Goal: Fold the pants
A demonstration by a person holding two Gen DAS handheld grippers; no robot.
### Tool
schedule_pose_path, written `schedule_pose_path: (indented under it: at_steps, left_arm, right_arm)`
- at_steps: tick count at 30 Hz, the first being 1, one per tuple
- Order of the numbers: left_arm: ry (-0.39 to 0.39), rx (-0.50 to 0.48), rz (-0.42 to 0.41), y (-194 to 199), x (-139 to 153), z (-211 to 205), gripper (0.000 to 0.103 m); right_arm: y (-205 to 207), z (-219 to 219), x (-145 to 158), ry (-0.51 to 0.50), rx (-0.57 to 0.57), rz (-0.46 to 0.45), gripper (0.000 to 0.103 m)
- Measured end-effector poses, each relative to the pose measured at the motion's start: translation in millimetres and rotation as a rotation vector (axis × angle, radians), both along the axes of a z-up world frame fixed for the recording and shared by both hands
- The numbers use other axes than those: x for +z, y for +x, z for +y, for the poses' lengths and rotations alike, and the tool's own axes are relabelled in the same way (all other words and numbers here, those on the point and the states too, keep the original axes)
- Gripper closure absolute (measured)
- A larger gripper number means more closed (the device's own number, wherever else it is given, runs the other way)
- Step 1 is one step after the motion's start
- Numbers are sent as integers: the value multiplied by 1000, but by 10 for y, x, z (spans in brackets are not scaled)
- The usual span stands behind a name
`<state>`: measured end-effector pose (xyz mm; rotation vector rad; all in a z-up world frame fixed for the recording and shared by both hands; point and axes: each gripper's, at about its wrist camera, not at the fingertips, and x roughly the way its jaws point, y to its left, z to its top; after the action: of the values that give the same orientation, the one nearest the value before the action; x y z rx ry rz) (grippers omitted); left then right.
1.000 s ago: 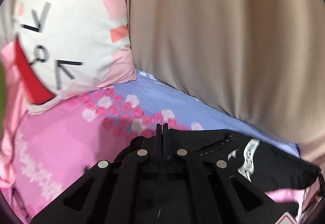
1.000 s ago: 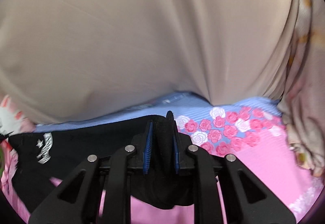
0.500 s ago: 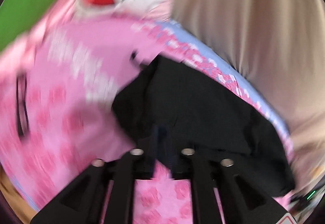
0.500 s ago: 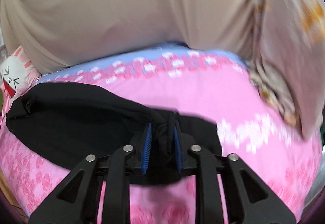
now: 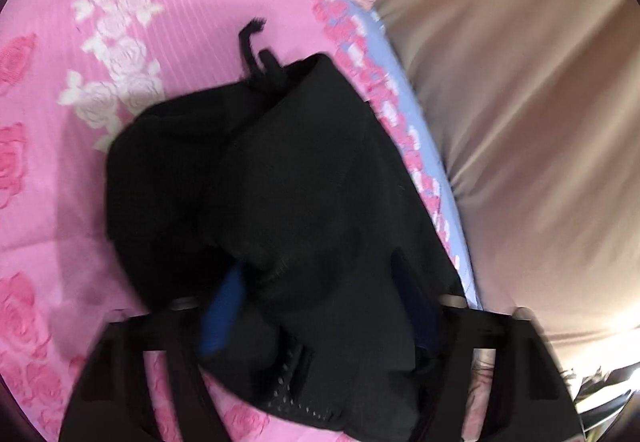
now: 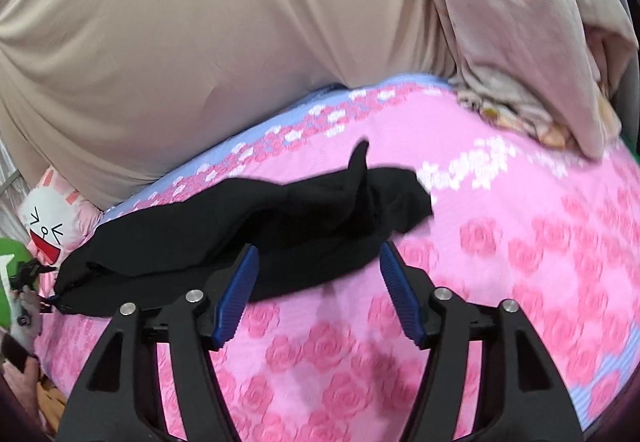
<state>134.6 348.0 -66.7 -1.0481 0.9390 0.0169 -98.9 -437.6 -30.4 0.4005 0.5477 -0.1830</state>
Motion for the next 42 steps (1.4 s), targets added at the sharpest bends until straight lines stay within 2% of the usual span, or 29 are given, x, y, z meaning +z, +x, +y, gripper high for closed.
schedule_pose_path:
  at_steps: [1,2,3,5,7,8,9,11,12,13,14,15,16,19,21,22,23,25,26,27,30,35,37,38,39,42]
  left_arm:
    - [6,-4,20,7,-7,18,82]
    - [-26,-12,4,-37,11,62,90]
    - [-60,-22,-23,-97,51,100,92]
    - [-70,-39,-69,-241,213,154,93]
    - [-18,-43,-78,-333,371,164,93]
    - [4,-50,-84,-380,460,180,93]
    - [14,-54,-85,-404,508,197,93]
    - [37,-50,-80,-438,582,246,94]
    - [53,-49,-71,-438,597,261,94]
    - [57,-54,-63,-430,597,265,94]
    - [63,-63,-52,-413,588,261,94]
    - [77,-65,-40,-385,581,265,94]
    - [91,-71,-31,-362,584,265,94]
    - [130,-70,-43,-347,697,303,96]
    - [196,-65,-52,-376,816,317,96]
    - [221,-69,-45,-366,826,317,96]
    - [261,-74,-20,-372,782,330,96]
    - [317,-81,44,-344,630,339,96]
    - [308,-92,79,-317,484,349,96]
    - [296,-92,111,-311,346,364,96]
    - [304,-85,104,-340,259,371,96]
    - [374,-88,60,-366,492,321,95]
    - [400,-97,100,-338,444,308,92]
    - [425,-106,129,-340,400,291,90]
    - [448,-109,145,-369,367,270,88]
    - [520,-93,107,-633,516,167,89]
  right_arm:
    - [-25,-1,-27,34,-6,0,38]
    - [-37,-7,-40,63,-3,-4,36]
    - [-33,-14,-43,92,2,-11,35]
    - [31,-37,-16,162,11,-30,33]
    - [124,-72,9,230,17,-48,24]
    - [196,-102,12,279,18,-57,15]
    - [312,-152,0,341,18,-56,13]
    - [520,-249,-35,398,-17,-42,13]
    - [619,-289,-59,401,-30,-22,16]
    - [774,-340,-102,382,-69,26,29]
    - [924,-366,-126,354,-87,80,71]
    - [1034,-367,-101,323,-97,115,86]
    - [1076,-345,54,291,-97,73,86]
    - [909,-207,676,246,-12,-155,87]
    - [801,-193,832,204,0,-199,87]
    - [788,-241,780,194,-10,-179,87]
    - [822,-327,606,188,-29,-110,87]
    - [928,-504,93,181,-92,84,86]
    - [936,-556,-138,201,-107,146,86]
    - [907,-575,-282,232,-109,161,86]
    - [793,-546,-338,263,-102,113,86]
    - [728,-394,-123,188,-67,53,85]
    - [788,-473,-227,165,-96,130,78]
    - [759,-489,-295,148,-124,165,69]
    - [684,-507,-341,150,-143,166,64]
    - [412,-455,-231,113,-217,120,64]
